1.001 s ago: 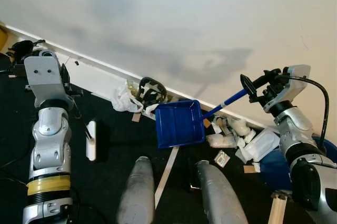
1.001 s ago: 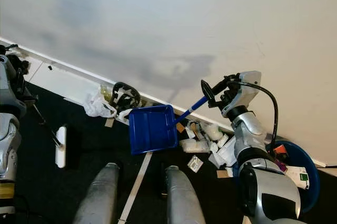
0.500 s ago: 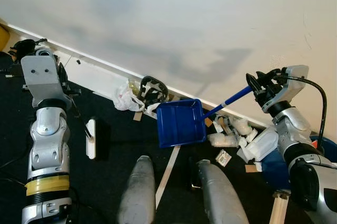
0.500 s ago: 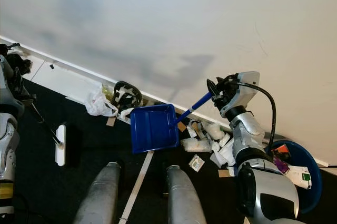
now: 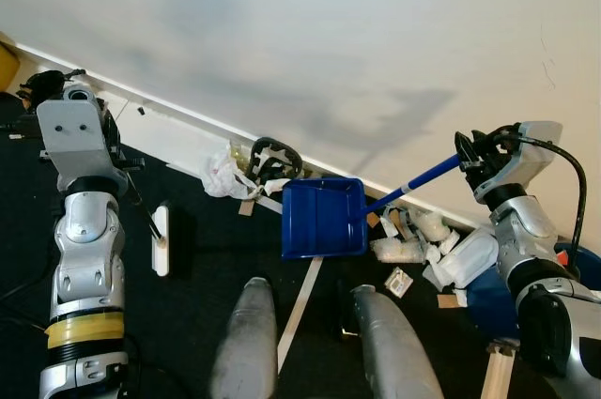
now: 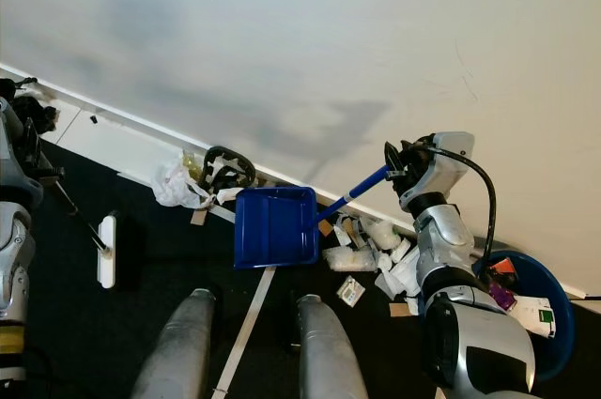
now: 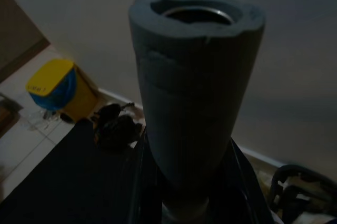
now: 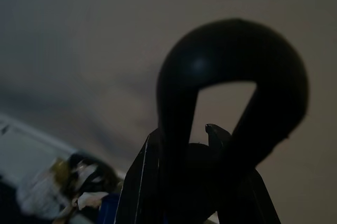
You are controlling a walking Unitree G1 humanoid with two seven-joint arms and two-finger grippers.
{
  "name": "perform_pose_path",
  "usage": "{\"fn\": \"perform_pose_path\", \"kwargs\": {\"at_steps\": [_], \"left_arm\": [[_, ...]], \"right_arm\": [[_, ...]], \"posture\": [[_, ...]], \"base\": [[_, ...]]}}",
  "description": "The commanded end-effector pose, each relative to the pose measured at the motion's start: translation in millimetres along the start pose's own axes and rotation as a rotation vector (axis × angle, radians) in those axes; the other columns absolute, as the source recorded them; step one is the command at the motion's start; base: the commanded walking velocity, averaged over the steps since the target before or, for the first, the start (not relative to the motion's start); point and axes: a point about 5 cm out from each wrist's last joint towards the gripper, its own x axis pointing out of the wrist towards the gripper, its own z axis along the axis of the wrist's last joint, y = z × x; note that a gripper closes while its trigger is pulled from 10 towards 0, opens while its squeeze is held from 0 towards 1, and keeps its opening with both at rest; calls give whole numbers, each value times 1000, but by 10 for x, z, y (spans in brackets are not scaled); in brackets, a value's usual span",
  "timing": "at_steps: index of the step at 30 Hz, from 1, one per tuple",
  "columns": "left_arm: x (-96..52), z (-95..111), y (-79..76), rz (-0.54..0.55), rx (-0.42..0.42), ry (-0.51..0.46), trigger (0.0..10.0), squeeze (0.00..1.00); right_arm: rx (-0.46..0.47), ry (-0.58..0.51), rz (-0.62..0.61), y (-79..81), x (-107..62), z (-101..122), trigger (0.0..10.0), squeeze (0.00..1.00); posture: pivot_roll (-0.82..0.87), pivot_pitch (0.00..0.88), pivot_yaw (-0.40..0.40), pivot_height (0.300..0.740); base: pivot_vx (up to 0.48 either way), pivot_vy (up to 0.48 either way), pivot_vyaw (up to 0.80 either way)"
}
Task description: Sweep floor
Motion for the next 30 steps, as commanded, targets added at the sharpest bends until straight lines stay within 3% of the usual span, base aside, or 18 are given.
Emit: {"fn": "perform_pose_path", "kwargs": {"at_steps": [1, 7, 13, 21, 30], "left_arm": [[4, -7, 37, 0, 50, -16, 10000, 0], [33, -114, -162, -65, 20, 33, 10000, 0], [62, -205, -323, -92, -6, 59, 10000, 0], [182, -141, -377, -115, 31, -3, 10000, 0], [359, 26, -458, -158, 50, -98, 10000, 0]], "right_arm": [[-1, -47, -110, -157, -95, 12, 0, 0], [23, -114, -193, -194, -145, 31, 0, 0], [-13, -123, -127, -24, -141, -17, 0, 0], [2, -84, -118, 175, -182, -178, 0, 0], [-131, 19, -64, 314, -237, -340, 0, 0]], "posture": [[227, 160, -43, 740], [172, 116, -54, 740], [148, 104, -58, 740], [148, 128, -38, 740], [154, 183, -50, 740]], "base": [[0, 0, 0], [0, 0, 0], [0, 0, 0], [0, 0, 0], [0, 0, 0]]}}
